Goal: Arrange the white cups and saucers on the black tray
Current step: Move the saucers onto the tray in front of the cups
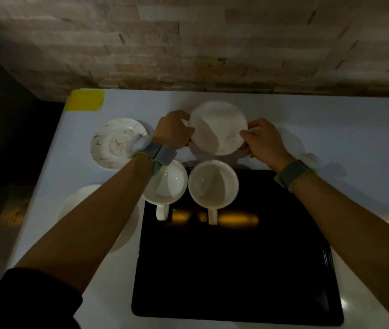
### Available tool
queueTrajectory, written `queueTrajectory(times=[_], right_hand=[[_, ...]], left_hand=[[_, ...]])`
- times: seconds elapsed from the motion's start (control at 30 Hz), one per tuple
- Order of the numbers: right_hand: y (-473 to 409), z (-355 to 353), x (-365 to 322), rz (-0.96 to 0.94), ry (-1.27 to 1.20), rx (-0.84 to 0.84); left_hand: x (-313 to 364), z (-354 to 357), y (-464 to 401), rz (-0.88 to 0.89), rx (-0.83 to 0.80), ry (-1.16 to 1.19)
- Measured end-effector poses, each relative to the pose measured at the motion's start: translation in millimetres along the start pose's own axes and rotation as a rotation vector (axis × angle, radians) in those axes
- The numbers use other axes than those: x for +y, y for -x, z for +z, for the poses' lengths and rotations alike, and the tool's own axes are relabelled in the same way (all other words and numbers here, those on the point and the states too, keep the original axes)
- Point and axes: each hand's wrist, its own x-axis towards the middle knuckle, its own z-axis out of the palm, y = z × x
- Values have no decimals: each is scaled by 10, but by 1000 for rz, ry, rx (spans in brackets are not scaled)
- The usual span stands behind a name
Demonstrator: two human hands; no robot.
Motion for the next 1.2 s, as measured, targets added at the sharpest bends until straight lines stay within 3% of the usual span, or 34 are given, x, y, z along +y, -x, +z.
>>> queueTrajectory(times=[0.57,1.2], right_hand=[[1081,-112,-259,-112,-81,-33],[2383,464,319,-95,-20,-190]], left_hand=[[-76,-451,1160,123,65,317],[-1001,-250,2720,31,86,378]])
